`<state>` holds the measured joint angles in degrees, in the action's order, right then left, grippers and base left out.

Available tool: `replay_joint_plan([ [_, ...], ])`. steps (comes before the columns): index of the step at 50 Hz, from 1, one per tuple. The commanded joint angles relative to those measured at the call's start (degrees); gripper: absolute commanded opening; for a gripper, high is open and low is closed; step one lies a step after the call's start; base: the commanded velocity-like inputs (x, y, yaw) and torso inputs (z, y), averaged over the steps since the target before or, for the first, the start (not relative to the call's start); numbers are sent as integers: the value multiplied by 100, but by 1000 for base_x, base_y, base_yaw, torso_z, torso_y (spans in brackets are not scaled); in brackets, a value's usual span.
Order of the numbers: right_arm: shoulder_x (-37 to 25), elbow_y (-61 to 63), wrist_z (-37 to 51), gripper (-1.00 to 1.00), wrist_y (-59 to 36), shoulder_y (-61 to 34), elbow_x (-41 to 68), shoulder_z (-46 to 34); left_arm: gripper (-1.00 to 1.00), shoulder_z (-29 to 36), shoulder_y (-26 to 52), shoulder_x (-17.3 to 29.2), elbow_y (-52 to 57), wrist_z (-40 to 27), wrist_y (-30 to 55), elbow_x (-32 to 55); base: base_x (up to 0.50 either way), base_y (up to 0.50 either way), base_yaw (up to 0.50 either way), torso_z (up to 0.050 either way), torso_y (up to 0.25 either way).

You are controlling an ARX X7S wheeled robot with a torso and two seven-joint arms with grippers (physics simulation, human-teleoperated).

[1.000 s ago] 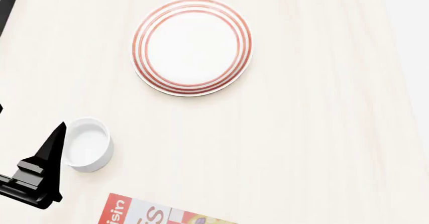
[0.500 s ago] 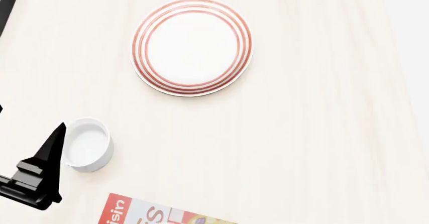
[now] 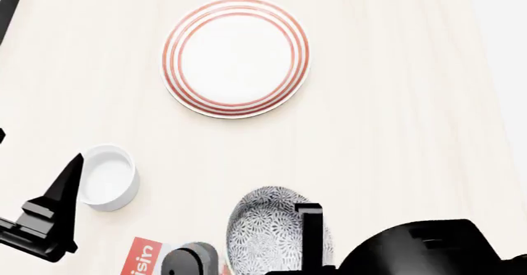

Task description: Pick the akita bowl on the cookies box and place it on the plate.

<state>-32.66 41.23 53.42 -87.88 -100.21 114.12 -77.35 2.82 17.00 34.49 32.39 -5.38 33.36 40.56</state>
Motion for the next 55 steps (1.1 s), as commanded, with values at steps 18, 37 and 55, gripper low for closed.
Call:
replay_joint_plan([
  [18,-506,-858,-4426,-100,1037,-1318,-5462,-1562,100,124,-64,27,19,90,-158,-129,0,0,0,0,0],
  [37,173,-2773,-4811,-100,2361,-992,-7082,-2250,100,213,-101,10,6,172,-380,-296,0,0,0,0,0],
  [55,1029,-4694,-4833,-100,3548,-397,-8085,-2546,100,280,-90,10,-21,219,-407,-292,0,0,0,0,0],
])
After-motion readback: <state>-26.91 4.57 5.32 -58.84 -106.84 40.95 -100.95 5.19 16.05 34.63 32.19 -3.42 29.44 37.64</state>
